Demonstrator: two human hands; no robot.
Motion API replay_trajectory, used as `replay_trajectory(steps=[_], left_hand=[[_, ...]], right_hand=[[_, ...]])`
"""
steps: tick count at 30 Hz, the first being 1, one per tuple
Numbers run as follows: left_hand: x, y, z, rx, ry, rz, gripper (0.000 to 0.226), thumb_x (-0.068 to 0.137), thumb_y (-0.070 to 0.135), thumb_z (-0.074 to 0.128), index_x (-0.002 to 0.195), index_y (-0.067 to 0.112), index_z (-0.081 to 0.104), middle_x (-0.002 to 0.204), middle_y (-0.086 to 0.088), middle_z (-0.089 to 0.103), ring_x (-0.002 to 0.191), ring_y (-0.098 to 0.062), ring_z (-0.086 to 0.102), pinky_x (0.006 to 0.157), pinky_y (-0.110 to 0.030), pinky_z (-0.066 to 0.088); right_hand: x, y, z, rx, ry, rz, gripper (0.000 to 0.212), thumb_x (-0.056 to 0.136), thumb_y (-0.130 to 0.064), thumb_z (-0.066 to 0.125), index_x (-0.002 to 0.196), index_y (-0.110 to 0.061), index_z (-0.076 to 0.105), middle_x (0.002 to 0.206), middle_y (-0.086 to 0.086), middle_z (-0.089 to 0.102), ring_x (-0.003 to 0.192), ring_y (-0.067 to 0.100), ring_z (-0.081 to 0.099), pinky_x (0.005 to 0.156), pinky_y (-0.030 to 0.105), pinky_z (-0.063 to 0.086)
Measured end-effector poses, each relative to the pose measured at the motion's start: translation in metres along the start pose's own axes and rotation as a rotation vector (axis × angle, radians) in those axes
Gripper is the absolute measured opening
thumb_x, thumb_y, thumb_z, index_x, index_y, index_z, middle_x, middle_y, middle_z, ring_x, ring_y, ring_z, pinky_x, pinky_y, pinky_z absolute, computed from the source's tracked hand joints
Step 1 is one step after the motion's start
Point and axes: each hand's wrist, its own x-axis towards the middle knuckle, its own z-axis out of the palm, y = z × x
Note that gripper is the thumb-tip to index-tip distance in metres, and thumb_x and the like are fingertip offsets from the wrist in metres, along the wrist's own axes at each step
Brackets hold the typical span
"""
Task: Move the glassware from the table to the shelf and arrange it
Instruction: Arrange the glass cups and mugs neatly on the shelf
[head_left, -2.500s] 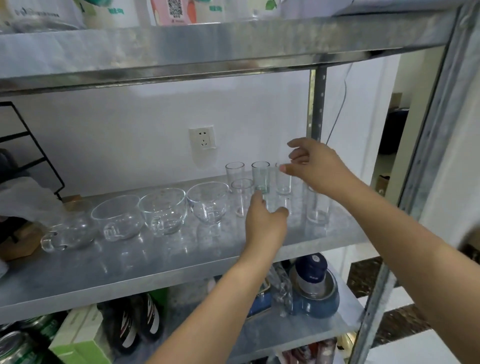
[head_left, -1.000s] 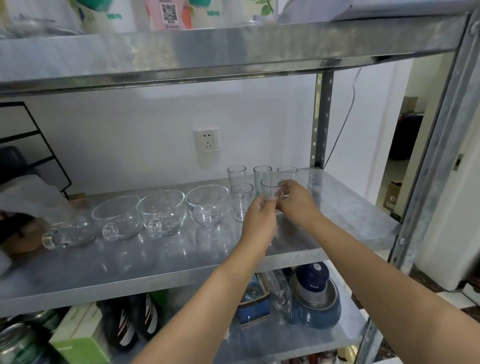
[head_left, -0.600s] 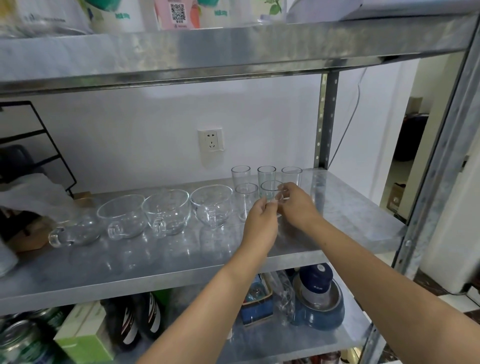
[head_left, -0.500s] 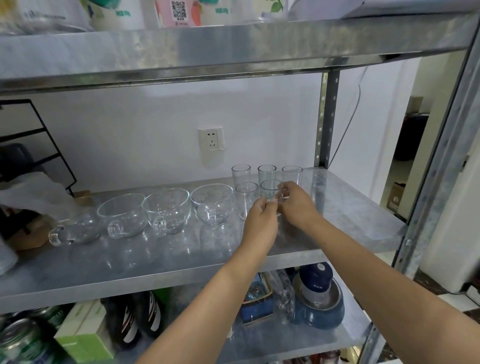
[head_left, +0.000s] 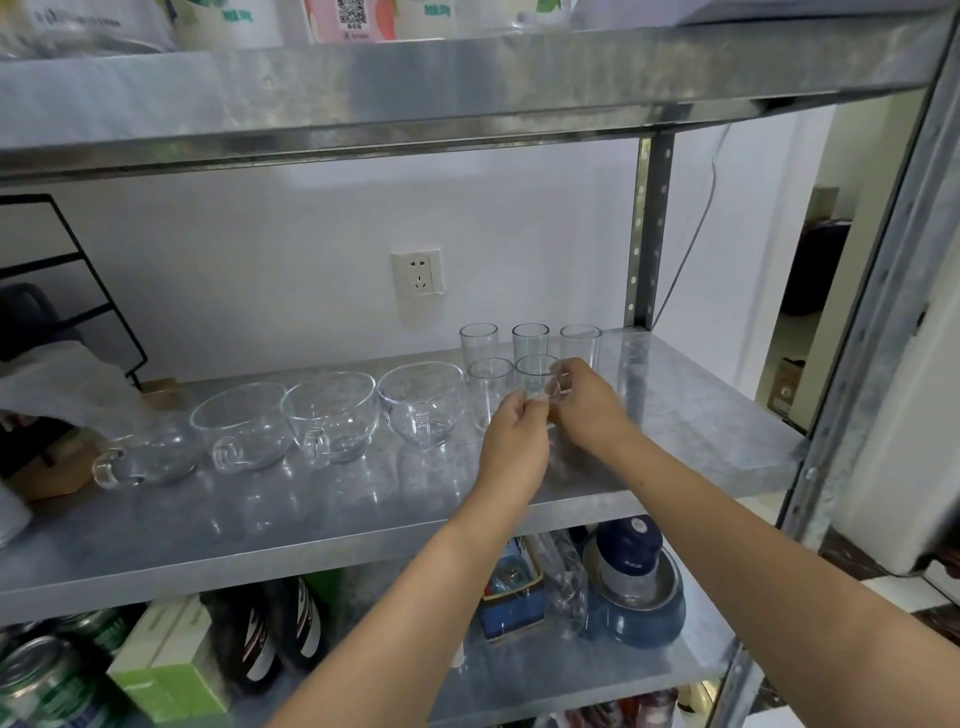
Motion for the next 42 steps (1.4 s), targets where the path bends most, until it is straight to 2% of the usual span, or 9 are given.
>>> replay_trajectory(steps=[7, 13, 18, 22, 28, 33, 36, 39, 42], left_hand=[[-0.008, -0.008, -0.004, -0.003, -0.050, -0.027, 0.050, 0.102, 0.033, 0.041, 0.149, 0.018, 0.033, 0.153, 0.003, 0.037, 0.138, -0.013, 0.035, 0.091, -0.013, 0.031], [-0.007, -0.010, 0.010, -0.005, -0.090, -0.031, 0.047, 0.101, 0.034, 0.042, 0.146, 0.021, 0.038, 0.150, 0.006, 0.041, 0.135, -0.016, 0.042, 0.112, -0.029, 0.031], [-0.001, 0.002, 0.026, 0.000, -0.125, -0.017, 0.045, 0.102, 0.028, 0.041, 0.146, 0.019, 0.039, 0.150, 0.004, 0.040, 0.136, -0.013, 0.038, 0.103, -0.023, 0.029], [0.009, 0.004, 0.033, -0.003, -0.133, -0.034, 0.046, 0.102, 0.027, 0.039, 0.148, 0.020, 0.035, 0.152, 0.004, 0.038, 0.138, -0.014, 0.037, 0.103, -0.023, 0.029], [0.020, 0.001, 0.042, -0.003, -0.134, -0.044, 0.046, 0.102, 0.027, 0.038, 0.147, 0.020, 0.038, 0.150, 0.003, 0.040, 0.136, -0.014, 0.039, 0.115, -0.034, 0.031], [0.020, -0.004, 0.049, -0.010, -0.156, -0.034, 0.040, 0.103, 0.026, 0.038, 0.142, 0.021, 0.044, 0.120, 0.013, 0.054, 0.107, -0.001, 0.048, 0.095, -0.022, 0.035], [0.016, -0.006, 0.052, 0.014, -0.140, -0.008, 0.037, 0.103, 0.022, 0.037, 0.138, 0.021, 0.048, 0.103, 0.024, 0.050, 0.102, 0.002, 0.050, 0.082, -0.013, 0.036], [0.015, -0.006, 0.053, 0.014, -0.140, 0.011, 0.041, 0.103, 0.022, 0.038, 0.144, 0.018, 0.043, 0.134, 0.013, 0.051, 0.127, -0.008, 0.046, 0.099, -0.017, 0.033], [0.014, -0.010, 0.051, -0.017, -0.151, 0.040, 0.046, 0.103, 0.021, 0.037, 0.149, 0.018, 0.034, 0.154, 0.005, 0.036, 0.141, -0.011, 0.033, 0.114, -0.026, 0.025]], right_hand=[[0.003, 0.011, -0.025, 0.107, -0.073, 0.078, 0.067, 0.076, -0.027, 0.082, 0.133, -0.015, 0.047, 0.116, 0.007, 0.063, 0.104, 0.022, 0.063, 0.089, 0.034, 0.052], [0.026, 0.012, -0.070, 0.070, 0.216, 0.046, 0.048, 0.082, -0.028, 0.077, 0.122, -0.011, 0.057, 0.095, 0.004, 0.065, 0.091, 0.021, 0.063, 0.075, 0.026, 0.046], [0.049, 0.017, -0.070, 0.009, 0.127, 0.104, 0.071, 0.082, -0.028, 0.077, 0.141, -0.010, 0.041, 0.130, 0.013, 0.056, 0.118, 0.027, 0.056, 0.095, 0.032, 0.044], [0.063, 0.021, -0.061, -0.002, 0.046, 0.129, 0.078, 0.078, -0.029, 0.081, 0.142, -0.011, 0.039, 0.136, 0.013, 0.054, 0.122, 0.027, 0.054, 0.103, 0.039, 0.045], [0.075, 0.027, -0.049, -0.019, 0.035, 0.086, 0.064, 0.080, -0.017, 0.078, 0.134, -0.008, 0.044, 0.114, 0.011, 0.060, 0.103, 0.025, 0.059, 0.083, 0.030, 0.045], [0.079, 0.032, -0.048, -0.055, 0.002, 0.087, 0.064, 0.078, -0.020, 0.080, 0.131, -0.009, 0.046, 0.112, 0.008, 0.063, 0.094, 0.018, 0.058, 0.062, 0.017, 0.039], [0.075, 0.033, -0.049, -0.063, 0.013, 0.071, 0.062, 0.079, -0.021, 0.079, 0.130, -0.009, 0.047, 0.110, 0.008, 0.063, 0.095, 0.020, 0.061, 0.062, 0.017, 0.041], [0.063, 0.030, -0.055, -0.021, 0.089, 0.047, 0.059, 0.079, -0.024, 0.079, 0.128, -0.009, 0.049, 0.100, 0.005, 0.063, 0.086, 0.016, 0.059, 0.070, 0.024, 0.047], [0.039, 0.023, -0.061, 0.035, 0.168, -0.007, 0.056, 0.081, -0.023, 0.078, 0.128, -0.010, 0.051, 0.095, 0.004, 0.063, 0.081, 0.014, 0.059, 0.070, 0.018, 0.045]])
